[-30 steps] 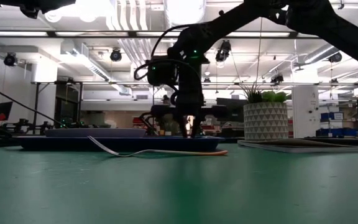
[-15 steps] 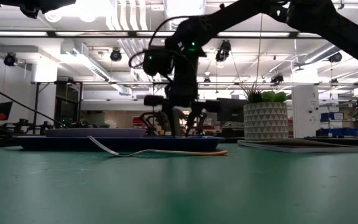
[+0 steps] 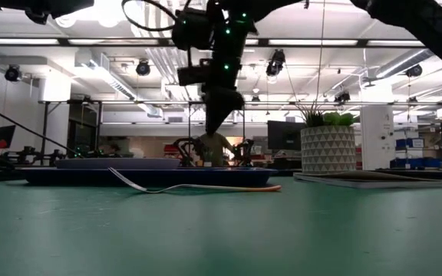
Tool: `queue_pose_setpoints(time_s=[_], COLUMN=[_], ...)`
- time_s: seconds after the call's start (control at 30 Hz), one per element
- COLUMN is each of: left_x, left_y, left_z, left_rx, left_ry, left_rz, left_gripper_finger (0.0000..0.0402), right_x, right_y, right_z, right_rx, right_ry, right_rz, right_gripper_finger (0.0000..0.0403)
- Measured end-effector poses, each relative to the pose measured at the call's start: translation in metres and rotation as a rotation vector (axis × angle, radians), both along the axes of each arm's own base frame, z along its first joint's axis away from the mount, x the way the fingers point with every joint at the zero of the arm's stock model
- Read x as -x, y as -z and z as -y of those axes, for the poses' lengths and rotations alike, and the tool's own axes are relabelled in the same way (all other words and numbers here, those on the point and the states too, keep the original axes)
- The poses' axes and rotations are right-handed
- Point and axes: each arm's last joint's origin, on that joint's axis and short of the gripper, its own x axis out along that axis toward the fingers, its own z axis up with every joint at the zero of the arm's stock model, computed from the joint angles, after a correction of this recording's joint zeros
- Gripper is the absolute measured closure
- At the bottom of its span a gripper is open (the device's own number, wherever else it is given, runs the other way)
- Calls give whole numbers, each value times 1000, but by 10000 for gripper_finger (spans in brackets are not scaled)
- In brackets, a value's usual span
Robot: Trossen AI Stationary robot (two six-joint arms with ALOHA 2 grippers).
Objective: Pick and place plate/cup/fork/spoon on tray
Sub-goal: Put the orange spoon on the blue serving tray to the right of the white plate
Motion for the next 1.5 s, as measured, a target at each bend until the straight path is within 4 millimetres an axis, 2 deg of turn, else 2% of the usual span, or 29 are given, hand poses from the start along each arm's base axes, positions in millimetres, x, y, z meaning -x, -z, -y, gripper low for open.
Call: queue_pose_setpoints(time_s=[0.1, 0.17, 0.3, 0.4, 0.63, 0.8, 1.0, 1.27, 1.5], left_x=[0, 0, 0, 0, 0, 0, 0, 0, 0], left_y=[0, -1, -1, -1, 0, 0, 1, 1, 1], left_z=[0, 0, 0, 0, 0, 0, 0, 0, 0], left_rx=[1, 5, 5, 5, 3, 2, 3, 4, 4], left_ry=[0, 0, 0, 0, 0, 1, 1, 1, 1], left_rz=[2, 9, 9, 9, 3, 1, 0, 1, 1], left_gripper_finger=[346, 346, 346, 346, 346, 346, 346, 346, 346], right_x=[1, 2, 1, -1, 2, 8, 25, 55, 58], right_y=[1, 3, 7, 8, 27, 49, 46, 61, 72], right_z=[5, 5, -3, -9, -19, -19, -10, 11, 17], right_rx=[-108, -178, -243, -272, -297, -320, -348, -374, -385], right_ry=[305, 440, 595, 669, 748, 757, 791, 938, 945], right_rz=[109, 154, 202, 238, 221, 203, 314, 410, 465], right_gripper_finger=[322, 341, 383, 392, 394, 394, 394, 394, 394])
